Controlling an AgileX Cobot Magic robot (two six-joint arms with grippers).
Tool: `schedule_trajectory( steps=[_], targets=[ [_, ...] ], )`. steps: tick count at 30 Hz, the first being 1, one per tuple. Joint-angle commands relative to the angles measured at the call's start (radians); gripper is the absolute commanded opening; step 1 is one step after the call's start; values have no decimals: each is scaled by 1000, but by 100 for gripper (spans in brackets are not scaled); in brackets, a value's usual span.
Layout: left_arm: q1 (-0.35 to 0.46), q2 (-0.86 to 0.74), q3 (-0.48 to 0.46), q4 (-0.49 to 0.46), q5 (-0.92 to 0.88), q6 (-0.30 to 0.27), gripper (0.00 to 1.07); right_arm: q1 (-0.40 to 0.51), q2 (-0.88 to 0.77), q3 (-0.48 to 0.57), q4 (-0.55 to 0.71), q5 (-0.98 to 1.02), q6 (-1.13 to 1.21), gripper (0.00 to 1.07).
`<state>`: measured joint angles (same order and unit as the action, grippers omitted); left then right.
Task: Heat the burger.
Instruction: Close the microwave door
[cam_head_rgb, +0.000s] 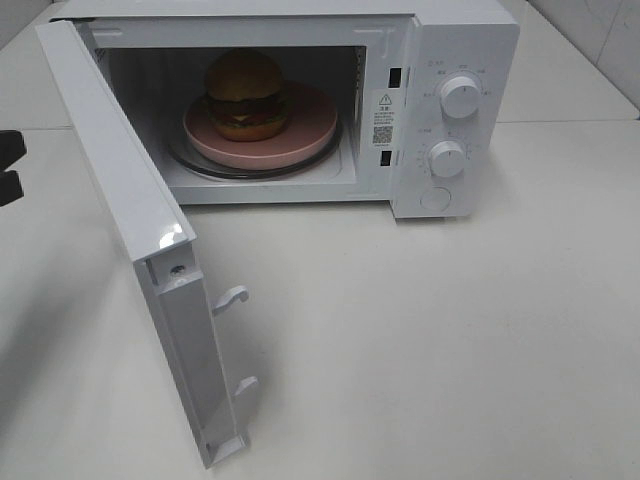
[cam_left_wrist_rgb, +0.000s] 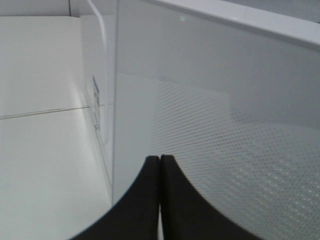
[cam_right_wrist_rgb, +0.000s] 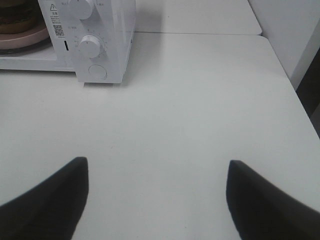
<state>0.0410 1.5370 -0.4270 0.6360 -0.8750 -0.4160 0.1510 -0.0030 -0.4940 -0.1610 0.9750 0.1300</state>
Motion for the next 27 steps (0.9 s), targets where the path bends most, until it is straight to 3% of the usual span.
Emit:
schedule_trajectory(
  steps=[1, 8, 14, 27],
  targets=[
    [-47, 28, -32, 5, -4, -9, 0, -3, -31, 1, 2, -14, -7, 75],
    [-109, 53, -66, -37, -2, -5, 0, -3, -31, 1, 2, -14, -7, 75],
    [-181, 63, -69, -154, -2, 46, 0, -3, -31, 1, 2, -14, -7, 75],
    [-323, 127, -155, -259, 50, 49, 0, -3, -31, 1, 0, -14, -4, 75]
  ],
)
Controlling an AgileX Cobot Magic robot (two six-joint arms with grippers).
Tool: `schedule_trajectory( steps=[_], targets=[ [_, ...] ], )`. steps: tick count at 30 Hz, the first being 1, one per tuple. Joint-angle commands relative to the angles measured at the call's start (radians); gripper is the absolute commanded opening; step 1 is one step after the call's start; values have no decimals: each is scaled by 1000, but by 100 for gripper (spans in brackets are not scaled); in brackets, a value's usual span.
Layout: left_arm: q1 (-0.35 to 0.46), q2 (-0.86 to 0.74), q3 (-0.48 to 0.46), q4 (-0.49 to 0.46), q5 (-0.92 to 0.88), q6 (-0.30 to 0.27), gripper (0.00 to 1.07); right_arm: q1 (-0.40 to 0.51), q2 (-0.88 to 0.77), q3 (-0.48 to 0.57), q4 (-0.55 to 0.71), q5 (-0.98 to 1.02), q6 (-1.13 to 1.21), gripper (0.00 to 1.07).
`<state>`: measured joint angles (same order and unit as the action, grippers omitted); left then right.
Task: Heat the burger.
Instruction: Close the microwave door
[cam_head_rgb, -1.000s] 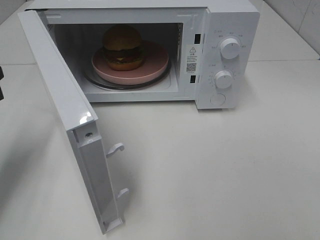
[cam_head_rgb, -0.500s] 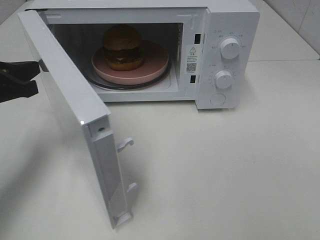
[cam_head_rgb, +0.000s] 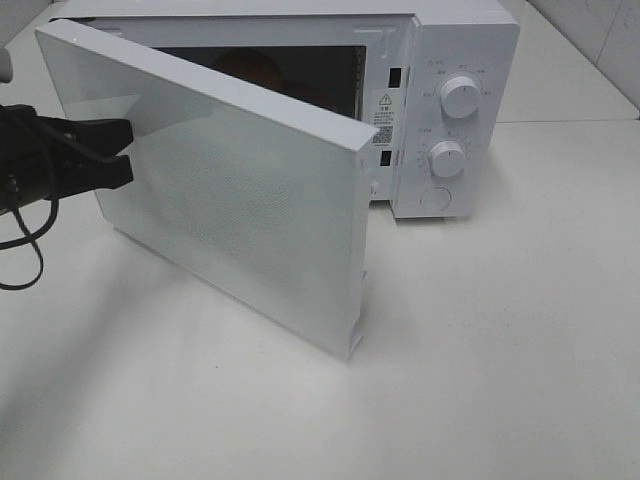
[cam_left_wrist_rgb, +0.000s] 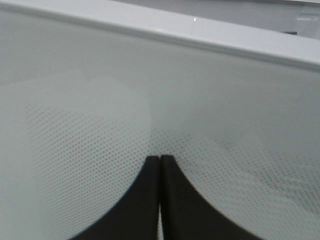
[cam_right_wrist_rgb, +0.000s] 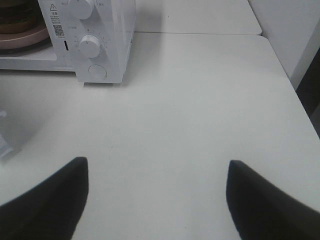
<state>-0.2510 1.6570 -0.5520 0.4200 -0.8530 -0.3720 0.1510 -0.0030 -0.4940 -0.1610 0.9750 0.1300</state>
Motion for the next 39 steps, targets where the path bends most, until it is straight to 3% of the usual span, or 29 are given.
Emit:
schedule_trajectory(
  steps=[1, 12, 17, 20, 25, 29, 39],
  targets=[
    [-50, 18, -48, -65, 37, 12, 0, -3, -31, 1, 0, -14, -4, 75],
    [-130, 81, -137, -126, 84, 43, 0, -3, -31, 1, 0, -14, -4, 75],
    [-206, 137, -234, -228, 123, 107, 0, -3, -31, 1, 0, -14, -4, 75],
    [-216, 145, -247, -241, 132, 114, 0, -3, -31, 1, 0, -14, -4, 75],
    [-282, 210, -346, -361, 198, 199, 0, -3, -31, 1, 0, -14, -4, 75],
    [-307, 236, -391, -395, 212, 229, 0, -3, -31, 1, 0, -14, -4, 75],
    [-368, 332, -558, -445, 289, 236, 0, -3, -31, 1, 0, -14, -4, 75]
  ],
)
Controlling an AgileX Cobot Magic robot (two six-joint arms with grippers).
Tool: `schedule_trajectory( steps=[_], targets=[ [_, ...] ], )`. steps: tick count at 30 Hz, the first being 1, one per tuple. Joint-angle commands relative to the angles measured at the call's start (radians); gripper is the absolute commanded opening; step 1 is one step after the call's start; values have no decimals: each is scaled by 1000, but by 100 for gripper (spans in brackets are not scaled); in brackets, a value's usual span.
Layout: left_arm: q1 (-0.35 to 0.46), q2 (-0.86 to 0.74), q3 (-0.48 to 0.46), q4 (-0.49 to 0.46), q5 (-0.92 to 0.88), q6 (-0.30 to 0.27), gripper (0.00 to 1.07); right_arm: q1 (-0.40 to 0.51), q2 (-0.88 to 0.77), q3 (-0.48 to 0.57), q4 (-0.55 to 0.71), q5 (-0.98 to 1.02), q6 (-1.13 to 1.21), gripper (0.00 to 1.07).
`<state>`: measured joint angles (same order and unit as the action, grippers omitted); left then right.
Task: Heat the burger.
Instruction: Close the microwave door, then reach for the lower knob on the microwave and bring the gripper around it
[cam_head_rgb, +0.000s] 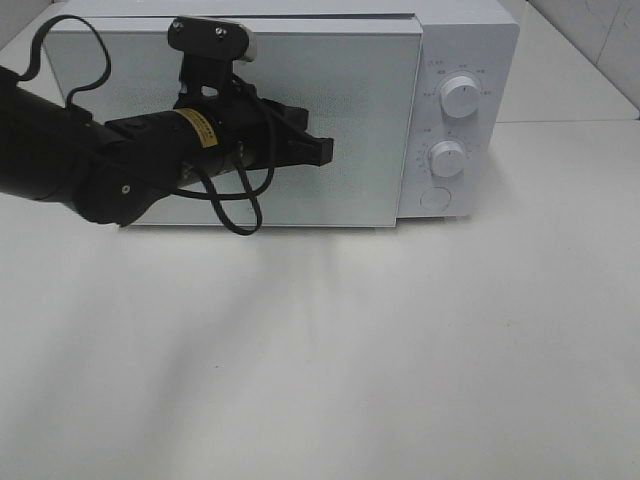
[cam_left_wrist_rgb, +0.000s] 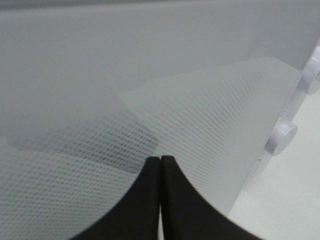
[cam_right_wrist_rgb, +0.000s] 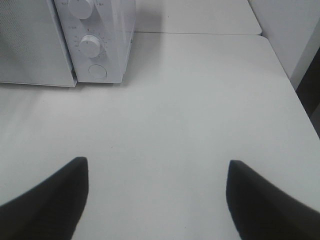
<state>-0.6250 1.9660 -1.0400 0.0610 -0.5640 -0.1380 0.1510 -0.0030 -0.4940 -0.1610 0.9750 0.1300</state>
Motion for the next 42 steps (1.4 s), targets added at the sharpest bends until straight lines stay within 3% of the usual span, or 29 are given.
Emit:
schedule_trajectory(
  steps=[1, 10, 18, 27, 36, 37, 38, 41, 42],
  targets=[
    [1, 30, -85, -86, 10, 6, 0, -3, -31, 1, 0, -14, -4, 75],
    [-40, 110, -249, -199, 79, 127, 0, -3, -31, 1, 0, -14, -4, 75],
    [-56, 142, -335, -201, 102, 131, 0, -3, -31, 1, 0, -14, -4, 75],
    [-103, 141, -335, -194, 112, 131, 0, -3, -31, 1, 0, -14, -4, 75],
    [-171, 91, -335, -193, 251, 131, 0, -3, -31, 1, 0, -14, -4, 75],
    [-184, 75, -335, -191, 311, 131, 5, -3, -31, 1, 0, -14, -4, 75],
    [-192, 60, -335, -190, 374, 131, 19, -3, -31, 1, 0, -14, -4, 75],
    [-196, 52, -335, -190, 395, 131, 28, -3, -31, 1, 0, -14, -4, 75],
    [-203, 43, -335, -190, 447, 128, 57, -3, -31, 1, 0, -14, -4, 75]
  ],
)
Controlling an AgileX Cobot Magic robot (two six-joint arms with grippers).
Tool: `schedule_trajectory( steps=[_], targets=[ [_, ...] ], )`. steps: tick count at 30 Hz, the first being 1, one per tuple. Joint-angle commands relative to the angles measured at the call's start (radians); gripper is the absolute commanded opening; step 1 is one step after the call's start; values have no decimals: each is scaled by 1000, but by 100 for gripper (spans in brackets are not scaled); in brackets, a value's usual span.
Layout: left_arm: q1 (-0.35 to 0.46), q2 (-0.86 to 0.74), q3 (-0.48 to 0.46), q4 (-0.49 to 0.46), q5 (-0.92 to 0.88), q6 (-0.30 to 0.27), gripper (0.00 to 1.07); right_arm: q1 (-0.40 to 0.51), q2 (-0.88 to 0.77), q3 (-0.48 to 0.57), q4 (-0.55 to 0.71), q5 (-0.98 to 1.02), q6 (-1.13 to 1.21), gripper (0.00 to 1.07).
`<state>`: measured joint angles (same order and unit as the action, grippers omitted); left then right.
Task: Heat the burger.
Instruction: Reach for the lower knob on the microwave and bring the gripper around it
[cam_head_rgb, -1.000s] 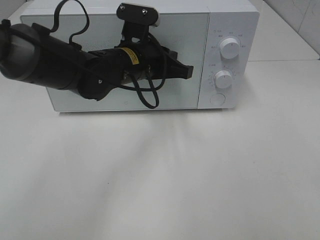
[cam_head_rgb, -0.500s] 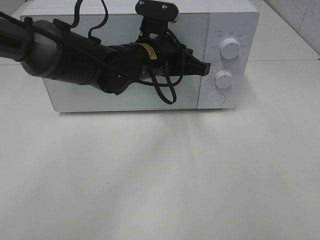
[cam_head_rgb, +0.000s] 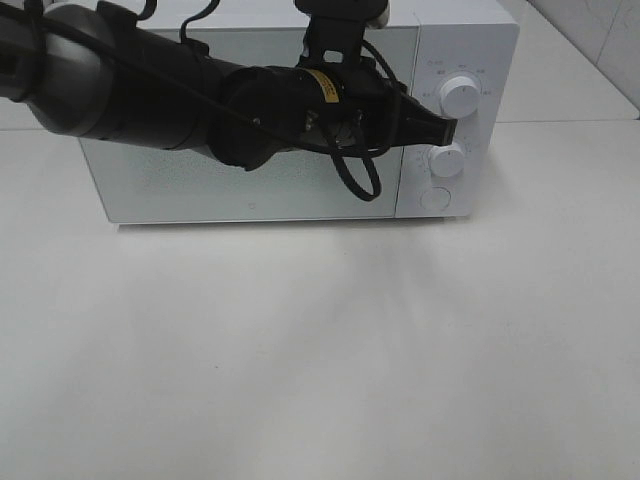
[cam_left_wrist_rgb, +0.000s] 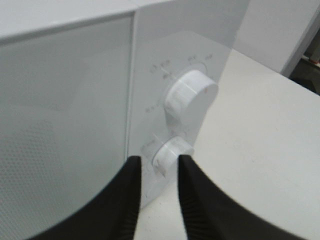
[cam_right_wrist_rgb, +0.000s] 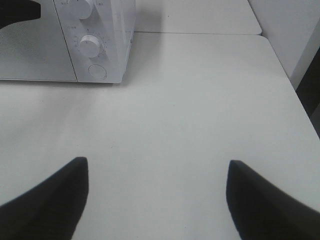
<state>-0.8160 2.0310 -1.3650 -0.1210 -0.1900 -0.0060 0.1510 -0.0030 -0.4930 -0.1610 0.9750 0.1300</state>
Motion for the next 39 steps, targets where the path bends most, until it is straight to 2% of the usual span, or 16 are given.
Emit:
schedule_trajectory(
  steps=[1, 2, 3, 4, 8, 10, 13, 15, 20, 25, 27, 30, 34, 36, 37, 39],
  targets=[
    [-17, -31, -10, -8, 123, -4, 73, -3, -31, 0, 0, -14, -4, 75],
    [-17, -31, -10, -8, 123, -4, 73, -3, -31, 0, 0, -14, -4, 75],
    [-22, -37, -10, -9, 162, -5, 97, -3, -31, 0, 0, -14, -4, 75],
    [-25, -55, -10, -9, 259, -5, 101, -3, -31, 0, 0, -14, -4, 75],
    [-28, -90, -10, -10, 409, -5, 100, -3, -31, 0, 0, -14, -4, 75],
    [-28, -126, -10, -10, 563, -5, 100, -3, -31, 0, 0, -14, -4, 75],
    [-28, -136, -10, -11, 618, -5, 100, -3, -31, 0, 0, -14, -4, 75],
    [-28, -193, -10, 1, 848, -5, 100, -3, -31, 0, 0, -14, -4, 75],
    [-18, -240, -10, 47, 1022, -12, 100, -3, -31, 0, 0, -14, -4, 75],
    [54, -299, -10, 45, 1163, -22, 100, -3, -31, 0, 0, -14, -4, 75],
    [128, -328, -10, 45, 1243, -28, 100, -3, -31, 0, 0, -14, -4, 75],
    [196, -365, -10, 43, 1309, -28, 100, -3, -31, 0, 0, -14, -4, 75],
    [252, -418, 2, 37, 1328, -33, 100, -3, -31, 0, 0, -14, -4, 75],
    [309, -476, 54, 38, 1321, -61, 100, -3, -31, 0, 0, -14, -4, 75],
    [309, -476, 54, 38, 1321, -61, 100, -3, -31, 0, 0, -14, -4, 75],
    [381, -549, 139, 38, 1321, -69, 100, -3, -31, 0, 0, -14, -4, 75]
  ],
)
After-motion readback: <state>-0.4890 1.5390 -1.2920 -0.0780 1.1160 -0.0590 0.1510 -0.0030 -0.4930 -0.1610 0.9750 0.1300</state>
